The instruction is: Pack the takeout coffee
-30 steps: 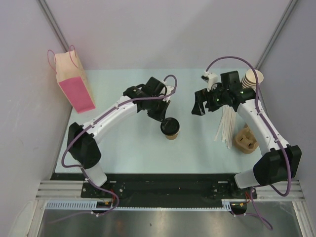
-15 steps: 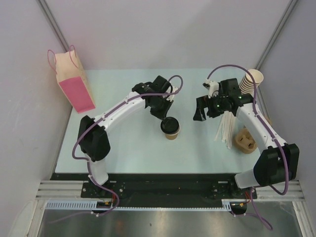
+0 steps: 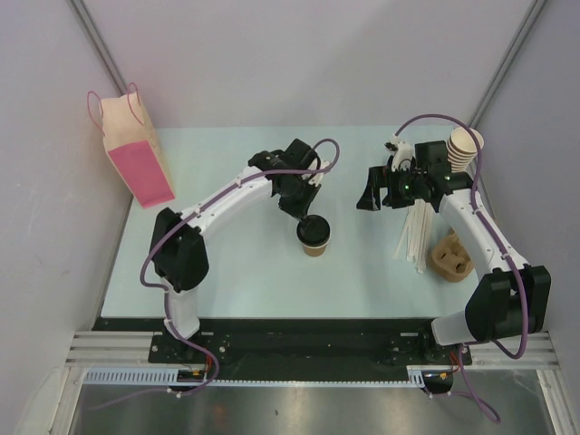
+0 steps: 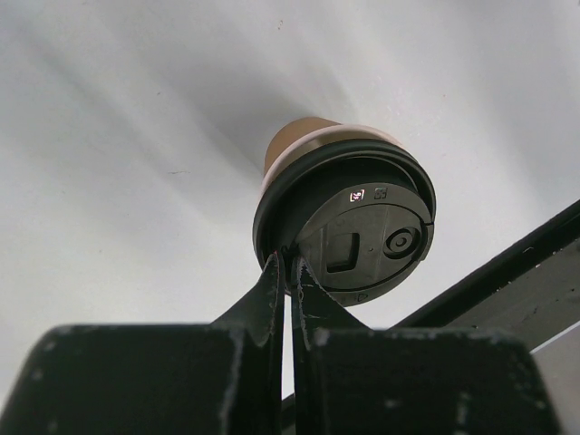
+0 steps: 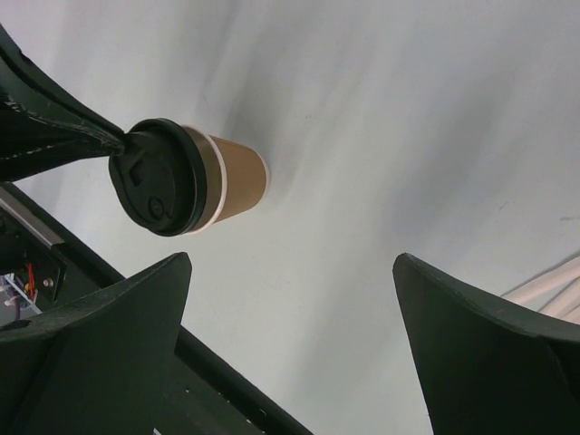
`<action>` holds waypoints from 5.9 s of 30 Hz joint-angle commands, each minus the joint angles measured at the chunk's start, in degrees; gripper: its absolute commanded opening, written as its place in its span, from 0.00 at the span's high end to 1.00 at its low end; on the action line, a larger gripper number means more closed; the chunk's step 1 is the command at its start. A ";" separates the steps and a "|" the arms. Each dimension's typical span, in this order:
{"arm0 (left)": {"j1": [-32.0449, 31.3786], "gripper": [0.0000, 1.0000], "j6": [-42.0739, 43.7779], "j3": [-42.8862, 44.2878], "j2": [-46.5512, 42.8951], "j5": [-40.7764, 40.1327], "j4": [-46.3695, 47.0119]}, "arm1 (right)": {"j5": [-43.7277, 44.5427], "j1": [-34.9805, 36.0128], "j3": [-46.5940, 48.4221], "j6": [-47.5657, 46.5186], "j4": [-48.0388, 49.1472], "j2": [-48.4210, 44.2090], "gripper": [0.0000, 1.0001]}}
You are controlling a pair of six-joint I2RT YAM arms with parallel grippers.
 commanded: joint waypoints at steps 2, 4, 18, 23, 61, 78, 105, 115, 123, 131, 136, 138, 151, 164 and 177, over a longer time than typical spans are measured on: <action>-0.25 1.00 1.14 2.70 0.89 0.07 -0.05 | -1.51 0.23 0.01 2.21 2.07 -1.08 0.00; -0.25 1.00 1.14 2.79 1.16 0.08 0.04 | -1.25 0.23 0.01 1.86 1.90 -1.08 0.00; -0.25 0.97 1.22 4.10 2.83 0.86 -0.22 | -1.69 0.23 0.01 1.24 1.81 -1.08 0.00; -0.33 0.91 1.31 4.02 2.48 0.78 -0.31 | -1.60 0.14 0.10 1.15 2.07 -0.81 0.00; 15.22 0.74 -26.54 -38.00 -26.71 44.37 58.14 | -27.88 10.95 0.54 15.39 15.51 9.46 0.51; 11.62 0.88 -28.13 -39.66 -15.45 41.47 59.72 | -28.94 12.10 0.37 16.80 17.28 19.13 0.80; 13.73 0.97 -30.33 -42.91 -3.67 43.85 63.06 | -25.77 9.55 -0.34 9.42 12.71 28.19 0.85; 14.69 1.00 -29.98 -45.82 -0.42 42.44 63.06 | -24.37 9.81 -0.43 8.80 12.00 29.07 0.86; 15.05 1.00 -30.86 -45.82 2.48 42.27 63.15 | -22.87 9.81 -0.34 8.01 11.30 30.56 0.86; 15.40 1.00 -31.47 -45.99 4.76 41.39 61.83 | -21.99 9.72 -0.34 7.48 10.51 31.62 0.86; 15.57 1.00 -32.79 -46.17 6.26 41.12 61.57 | -21.20 9.64 -0.34 6.87 10.25 31.62 0.86; 15.66 1.00 -32.88 -46.08 7.05 41.30 61.13 | -21.38 9.72 -0.34 6.78 10.16 31.36 0.85; 14.78 0.98 -34.46 -47.84 -5.59 48.41 70.53 | -26.03 13.06 -0.08 4.14 12.18 24.33 0.80; 15.57 0.94 -32.88 -38.97 -11.15 48.07 67.11 | -29.20 13.76 2.65 4.85 10.69 15.80 0.76; 15.40 0.94 -32.97 -35.88 -3.32 47.18 66.66 | -27.09 15.70 1.95 4.76 11.21 21.33 0.77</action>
